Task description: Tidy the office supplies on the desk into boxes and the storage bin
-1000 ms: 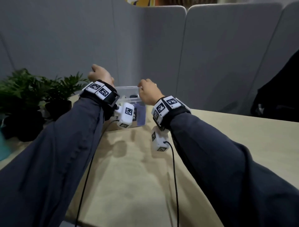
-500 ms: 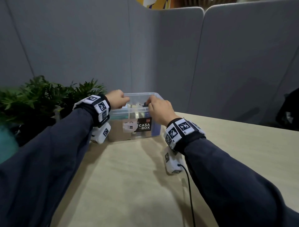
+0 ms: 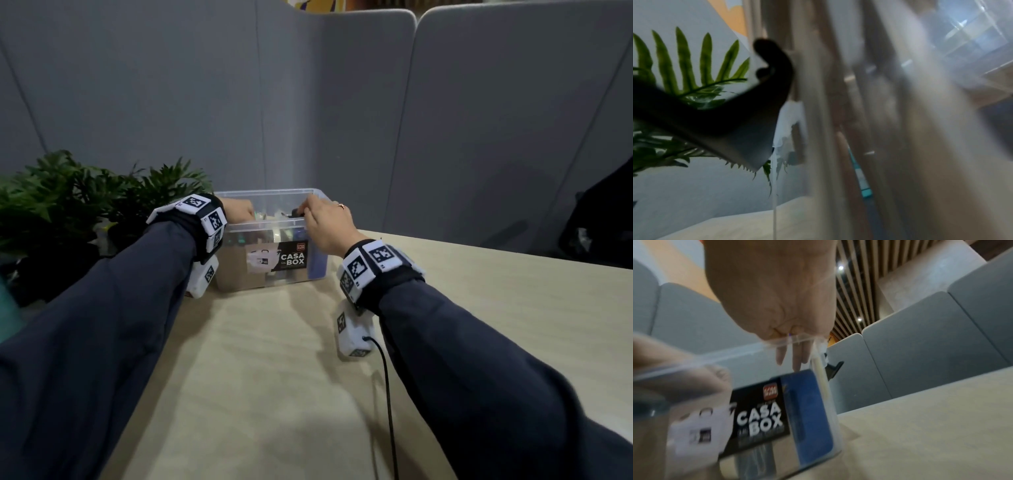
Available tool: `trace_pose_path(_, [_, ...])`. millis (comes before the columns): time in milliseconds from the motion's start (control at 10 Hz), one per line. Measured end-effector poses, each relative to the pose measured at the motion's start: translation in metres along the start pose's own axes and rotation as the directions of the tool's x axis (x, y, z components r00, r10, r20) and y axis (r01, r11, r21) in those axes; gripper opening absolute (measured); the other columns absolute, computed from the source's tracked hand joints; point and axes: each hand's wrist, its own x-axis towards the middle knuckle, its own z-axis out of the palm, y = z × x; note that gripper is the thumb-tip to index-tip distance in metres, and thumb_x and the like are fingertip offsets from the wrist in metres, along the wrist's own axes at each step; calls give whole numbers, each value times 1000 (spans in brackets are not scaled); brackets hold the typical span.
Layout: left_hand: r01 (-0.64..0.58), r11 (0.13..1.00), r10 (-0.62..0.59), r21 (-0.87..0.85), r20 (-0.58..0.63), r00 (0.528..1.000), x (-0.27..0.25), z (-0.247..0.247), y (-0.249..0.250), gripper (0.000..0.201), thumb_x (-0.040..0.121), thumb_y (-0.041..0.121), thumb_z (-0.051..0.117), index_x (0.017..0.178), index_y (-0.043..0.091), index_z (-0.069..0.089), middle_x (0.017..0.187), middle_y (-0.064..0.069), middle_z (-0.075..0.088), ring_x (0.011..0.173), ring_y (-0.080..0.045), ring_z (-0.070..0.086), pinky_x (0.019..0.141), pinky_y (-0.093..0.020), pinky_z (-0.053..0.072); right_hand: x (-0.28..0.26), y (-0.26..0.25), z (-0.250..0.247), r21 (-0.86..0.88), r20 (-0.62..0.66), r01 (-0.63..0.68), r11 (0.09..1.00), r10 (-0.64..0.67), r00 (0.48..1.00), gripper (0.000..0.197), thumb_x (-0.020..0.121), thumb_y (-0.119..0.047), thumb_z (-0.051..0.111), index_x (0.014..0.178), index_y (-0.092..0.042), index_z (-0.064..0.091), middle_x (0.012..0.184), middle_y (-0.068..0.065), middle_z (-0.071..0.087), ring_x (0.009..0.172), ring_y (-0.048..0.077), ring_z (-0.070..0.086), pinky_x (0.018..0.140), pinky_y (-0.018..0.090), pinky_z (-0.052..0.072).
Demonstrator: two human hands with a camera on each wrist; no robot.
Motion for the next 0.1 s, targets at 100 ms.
trace_pose_path(100, [-24,1000,19,-16,-285,958,0,-6,5,21,92,16,60,88,-1,72,80,-12,67,71,-23,58,64,-27,45,-5,17,-24,215,37,-18,977,10,999,35,105,-18,35,132,-3,51,132,21,49,129,31,40,105,32,30])
